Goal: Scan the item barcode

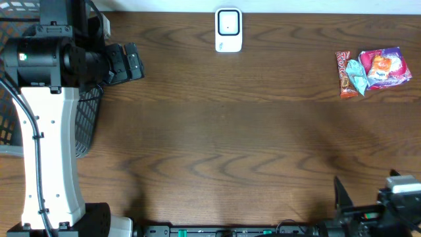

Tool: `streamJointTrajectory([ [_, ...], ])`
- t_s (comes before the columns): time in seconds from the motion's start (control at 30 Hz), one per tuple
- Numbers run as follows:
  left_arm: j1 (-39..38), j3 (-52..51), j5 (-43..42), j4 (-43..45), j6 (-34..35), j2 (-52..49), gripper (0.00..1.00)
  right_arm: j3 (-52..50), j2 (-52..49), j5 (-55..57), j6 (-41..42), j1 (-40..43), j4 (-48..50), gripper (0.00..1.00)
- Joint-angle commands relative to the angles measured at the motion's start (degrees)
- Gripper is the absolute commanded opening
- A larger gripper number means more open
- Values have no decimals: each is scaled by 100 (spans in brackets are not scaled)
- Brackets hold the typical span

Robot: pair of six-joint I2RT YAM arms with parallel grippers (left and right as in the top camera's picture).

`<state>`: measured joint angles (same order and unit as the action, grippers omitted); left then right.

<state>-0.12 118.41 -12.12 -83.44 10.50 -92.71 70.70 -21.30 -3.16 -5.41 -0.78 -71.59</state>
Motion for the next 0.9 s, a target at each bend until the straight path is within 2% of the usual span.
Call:
streamJointTrajectory([
  [0.0,-11,-13,-50,-7,28,-50,98,-660,330,-192,-413,155,365,99],
  [0.27,-11,-13,-48,-7,28,-50,98,-2452,1016,-223,-411,278,1917,99],
  [0.67,-11,-13,-48,-9,28,-52,98,-4483,1746,-389,-404,278,3978,99],
  [0.87,-11,-13,-50,-7,28,-52,98,-5359,2068,-385,11,278,4896,99],
])
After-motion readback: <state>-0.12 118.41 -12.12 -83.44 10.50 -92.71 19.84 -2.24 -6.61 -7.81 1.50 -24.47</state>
